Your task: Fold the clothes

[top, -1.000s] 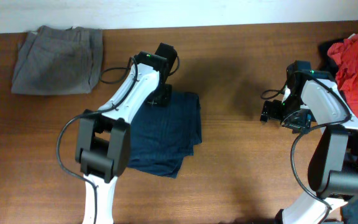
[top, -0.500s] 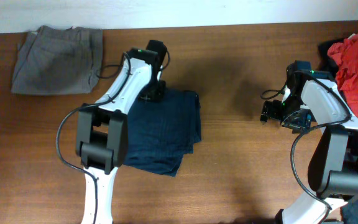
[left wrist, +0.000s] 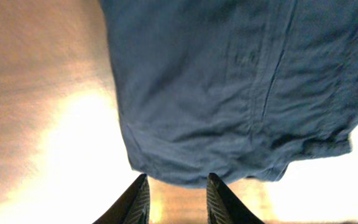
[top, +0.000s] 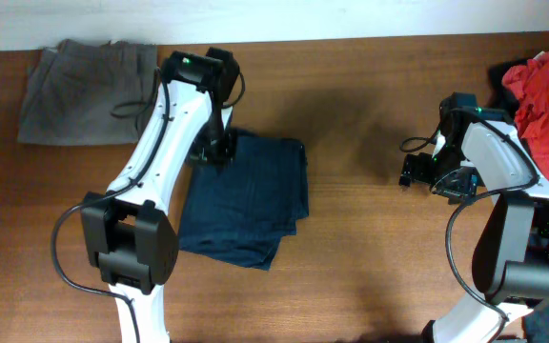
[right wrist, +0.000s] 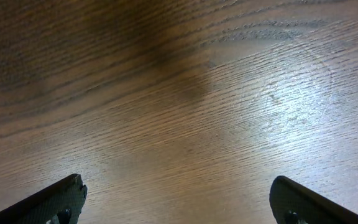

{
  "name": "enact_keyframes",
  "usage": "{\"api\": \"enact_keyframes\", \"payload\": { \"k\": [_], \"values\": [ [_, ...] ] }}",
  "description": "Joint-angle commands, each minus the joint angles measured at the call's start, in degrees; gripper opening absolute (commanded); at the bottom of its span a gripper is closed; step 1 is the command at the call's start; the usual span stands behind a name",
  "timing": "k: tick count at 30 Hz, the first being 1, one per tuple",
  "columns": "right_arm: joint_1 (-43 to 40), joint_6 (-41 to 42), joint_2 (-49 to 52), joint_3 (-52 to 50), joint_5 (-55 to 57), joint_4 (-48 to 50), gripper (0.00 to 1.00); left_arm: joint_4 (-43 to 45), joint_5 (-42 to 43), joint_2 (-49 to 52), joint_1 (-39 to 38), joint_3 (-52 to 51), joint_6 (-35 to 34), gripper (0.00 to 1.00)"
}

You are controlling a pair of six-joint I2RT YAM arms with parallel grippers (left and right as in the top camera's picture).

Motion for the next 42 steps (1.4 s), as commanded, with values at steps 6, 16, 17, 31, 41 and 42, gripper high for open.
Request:
{"api": "enact_keyframes", "payload": {
  "k": [6,16,17,31,41,42],
  "values": [
    [-0.20,-0.37,-1.62,0.85,-0.09,-0.15,0.99,9.92,2.29,0.46,-0.17,-17.75,-0.63,0.30],
    [-0.20,-0.37,-1.62,0.85,-0.07,-0.15,0.99,21.44,1.95,0.09,-0.02,-27.65,-0.81,0.15],
    [-0.20,-0.37,-1.62,0.85,-0.09,-0.15,0.99,20.41,1.75,-0.20,0.09,-26.58,-0.81,0.14],
    [-0.20,-0.37,-1.62,0.85,-0.09,-0.17,0.99,17.99,2.71,-7.67,-3.10,-9.66,-0.79,0.13],
    [-0.20,-0.37,-1.62,0.85,-0.09,-0.17,0.99,29.73,8.59,-1.92,-5.22,-11.28,-0.79,0.12],
    [-0.20,-0.37,-1.62,0.85,-0.09,-0.17,0.99,30.62,8.68,-0.90,-5.29,-11.28,-0.79,0.12]
  ]
}}
